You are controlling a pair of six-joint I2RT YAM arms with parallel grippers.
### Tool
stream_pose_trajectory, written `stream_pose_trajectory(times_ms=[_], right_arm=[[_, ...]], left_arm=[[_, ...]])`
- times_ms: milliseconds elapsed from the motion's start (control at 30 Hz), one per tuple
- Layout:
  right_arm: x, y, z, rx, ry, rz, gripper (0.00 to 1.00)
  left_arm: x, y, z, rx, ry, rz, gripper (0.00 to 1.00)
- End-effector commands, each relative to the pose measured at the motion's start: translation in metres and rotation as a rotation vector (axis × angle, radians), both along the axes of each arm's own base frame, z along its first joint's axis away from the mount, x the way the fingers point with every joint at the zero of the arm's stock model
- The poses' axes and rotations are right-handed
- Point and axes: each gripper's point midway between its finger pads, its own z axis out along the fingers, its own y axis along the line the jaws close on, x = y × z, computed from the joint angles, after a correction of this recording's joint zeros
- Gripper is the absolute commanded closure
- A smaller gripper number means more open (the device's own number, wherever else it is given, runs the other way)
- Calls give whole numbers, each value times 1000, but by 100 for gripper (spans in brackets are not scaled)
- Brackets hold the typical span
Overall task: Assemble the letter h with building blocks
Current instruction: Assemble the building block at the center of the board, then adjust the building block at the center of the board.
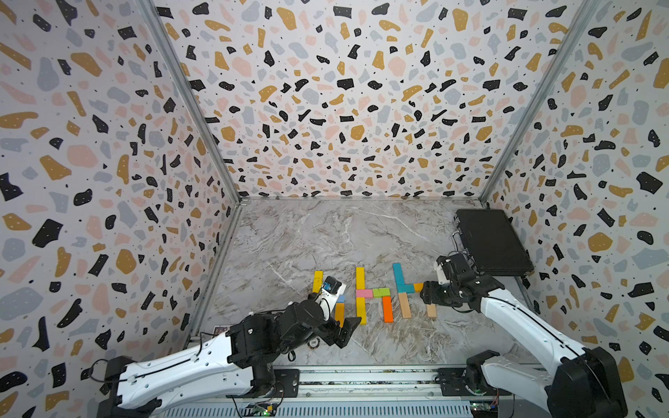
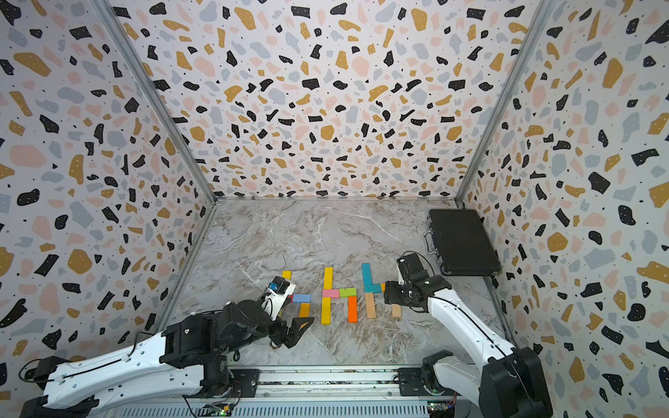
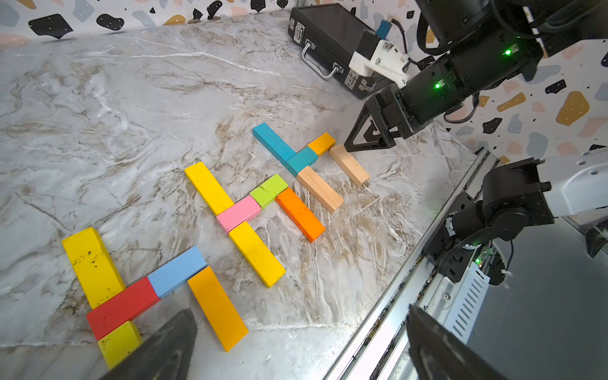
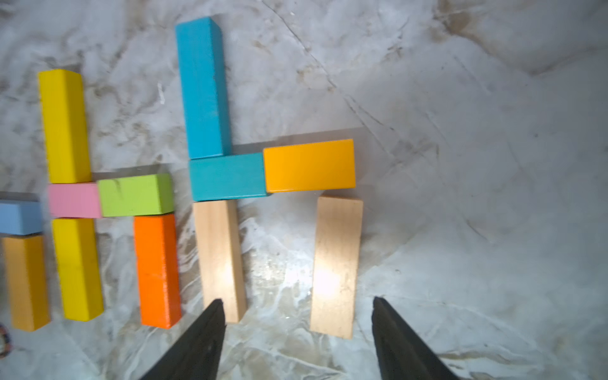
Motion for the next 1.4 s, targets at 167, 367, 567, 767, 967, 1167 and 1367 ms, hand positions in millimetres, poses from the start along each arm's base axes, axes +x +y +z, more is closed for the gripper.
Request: stream_pose_trajectory(times_ms=[167, 367, 567, 767, 967, 1167, 1367], right_arm=[[-54, 8, -8, 55, 136, -10, 27], [-30, 0, 5, -9, 50, -44, 22], [14, -10, 8, 17, -39, -144, 16], [49, -15, 1, 155, -64, -286, 14], [60, -25, -10, 207, -41, -365, 14], [57, -23, -25, 237, 2, -376, 14], [56, -17, -36, 253, 39, -358, 14]], left_arm=[[2, -7, 21, -63, -23, -10, 1], [2, -10, 26, -87, -24, -17, 1], [0, -11, 30, -78, -22, -28, 1], [-3, -11, 35, -91, -20, -41, 1], [-4, -8, 34, -91, -17, -43, 1], [-4, -7, 32, -94, -16, -42, 1], [-4, -10, 32, -95, -12, -46, 1]])
